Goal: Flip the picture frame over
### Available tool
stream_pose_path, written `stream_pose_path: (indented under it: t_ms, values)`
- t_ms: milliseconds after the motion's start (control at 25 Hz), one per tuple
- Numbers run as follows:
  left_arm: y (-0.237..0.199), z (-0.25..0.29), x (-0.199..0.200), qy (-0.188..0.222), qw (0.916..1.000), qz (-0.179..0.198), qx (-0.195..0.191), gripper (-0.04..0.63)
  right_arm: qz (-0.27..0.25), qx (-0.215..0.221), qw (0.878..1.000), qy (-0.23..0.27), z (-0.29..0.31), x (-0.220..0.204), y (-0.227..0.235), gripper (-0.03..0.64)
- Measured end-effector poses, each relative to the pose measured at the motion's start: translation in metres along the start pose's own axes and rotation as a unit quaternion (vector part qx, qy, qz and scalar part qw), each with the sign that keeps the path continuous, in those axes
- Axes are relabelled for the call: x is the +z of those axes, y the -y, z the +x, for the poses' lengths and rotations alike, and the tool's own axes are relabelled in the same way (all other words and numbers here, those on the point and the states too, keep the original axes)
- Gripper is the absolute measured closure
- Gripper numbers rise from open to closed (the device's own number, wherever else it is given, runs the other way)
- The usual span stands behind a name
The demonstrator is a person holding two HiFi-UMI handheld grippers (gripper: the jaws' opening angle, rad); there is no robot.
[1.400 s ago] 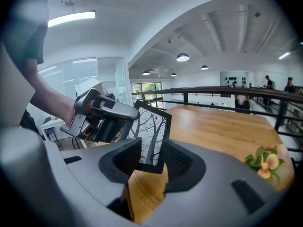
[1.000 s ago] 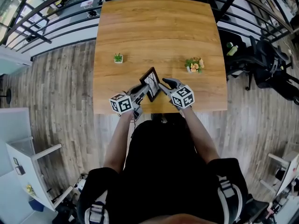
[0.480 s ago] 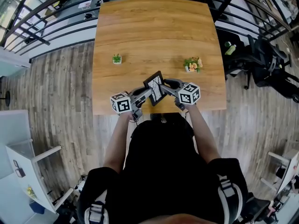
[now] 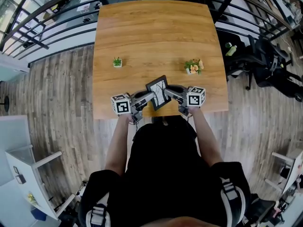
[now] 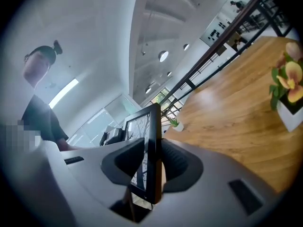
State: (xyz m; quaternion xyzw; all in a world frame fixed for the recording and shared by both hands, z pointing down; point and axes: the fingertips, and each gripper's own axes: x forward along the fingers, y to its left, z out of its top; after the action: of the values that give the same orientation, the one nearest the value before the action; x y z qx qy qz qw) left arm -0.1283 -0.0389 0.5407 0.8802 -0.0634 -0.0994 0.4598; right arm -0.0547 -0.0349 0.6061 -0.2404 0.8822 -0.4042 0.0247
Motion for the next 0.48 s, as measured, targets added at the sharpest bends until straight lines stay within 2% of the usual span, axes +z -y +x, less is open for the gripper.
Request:
stream_pose_path:
  t_ms: [240,480]
  values:
    - [-0.026,0.004,-0.003,0.0,0.9975,0.007,0.07,0.51,-0.025,-0.065,0.998,-0.008,-0.004,-0.002,0.009,0.508]
    - [-0.058,0.011,0.0,-0.015,0.9879,0.036,0.15,0.509,-0.038,-0.133,0.99,-0.011,-0.001,-0.005,0.032,0.508]
